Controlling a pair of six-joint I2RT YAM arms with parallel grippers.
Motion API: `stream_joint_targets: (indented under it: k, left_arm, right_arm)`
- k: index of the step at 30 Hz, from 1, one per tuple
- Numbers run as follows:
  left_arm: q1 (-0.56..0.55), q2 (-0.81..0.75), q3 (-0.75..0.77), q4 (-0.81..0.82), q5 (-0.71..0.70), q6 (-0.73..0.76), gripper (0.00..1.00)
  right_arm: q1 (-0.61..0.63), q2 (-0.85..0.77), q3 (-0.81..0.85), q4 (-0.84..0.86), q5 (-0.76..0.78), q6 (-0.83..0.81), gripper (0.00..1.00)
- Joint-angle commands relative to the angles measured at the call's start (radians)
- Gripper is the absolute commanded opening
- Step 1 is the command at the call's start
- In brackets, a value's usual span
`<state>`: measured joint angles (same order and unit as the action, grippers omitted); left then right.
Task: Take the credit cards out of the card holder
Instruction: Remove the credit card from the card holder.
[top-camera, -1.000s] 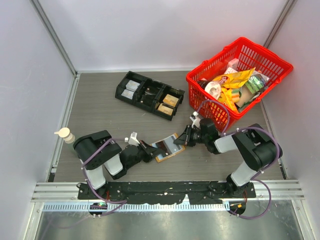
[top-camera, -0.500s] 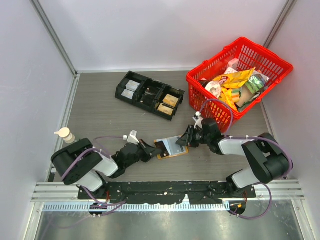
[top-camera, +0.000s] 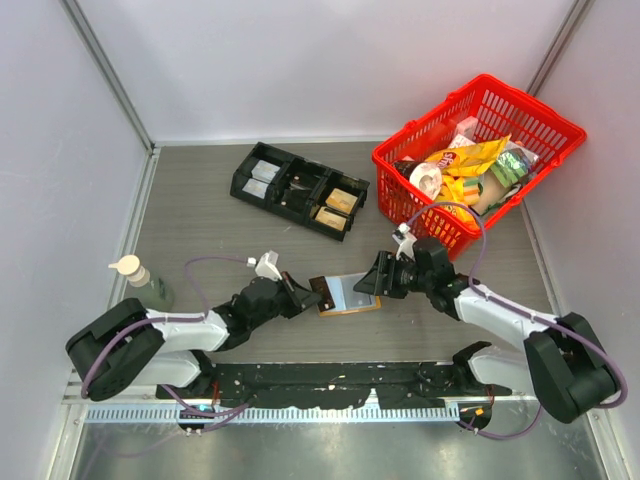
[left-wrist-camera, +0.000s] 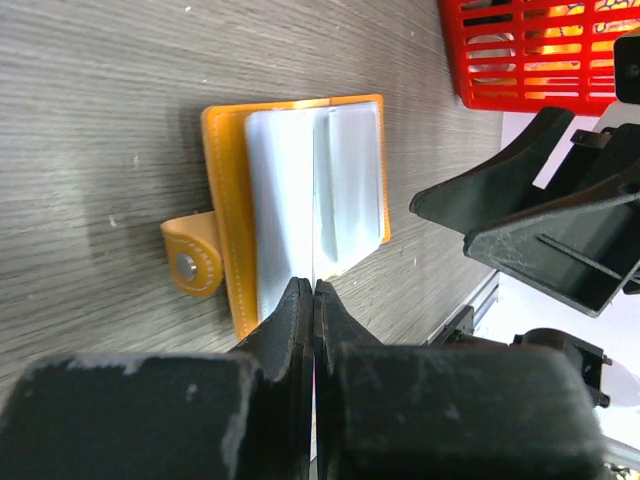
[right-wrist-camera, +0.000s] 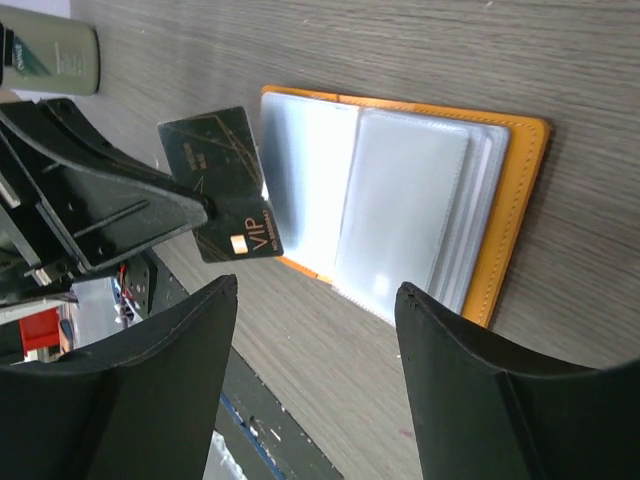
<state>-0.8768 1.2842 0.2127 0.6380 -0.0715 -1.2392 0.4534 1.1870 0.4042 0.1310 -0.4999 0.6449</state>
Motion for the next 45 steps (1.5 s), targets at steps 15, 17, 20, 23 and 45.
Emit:
stream_joint_targets:
  k: [15,17,20,23,45]
  left_arm:
    - [0.053,-0.218,0.391,-0.542,0.301,0.755,0.00]
    - [0.053,-0.226,0.460,-0.662,0.343,0.870,0.00]
    - [0.053,-0.226,0.588,-0.843,0.444,1.032,0.00]
    - [0.053,-0.230,0.677,-0.994,0.527,1.156,0.00]
    - [0.053,-0.168,0.930,-1.272,0.699,1.400,0.00]
  right_arm:
    - [0.093,-0.178,0.434,-0.480,-0.201,-0.562,0.69]
    - [0.102,-0.153,0.497,-0.537,-0.232,-0.637,0.69]
    - [0.122,-0.141,0.562,-0.567,-0.244,-0.715,0.69]
    - [0.152,-0.144,0.600,-0.559,-0.256,-0.745,0.69]
    - [0.223,-0.053,0.694,-0.653,-0.411,-0.898,0.33]
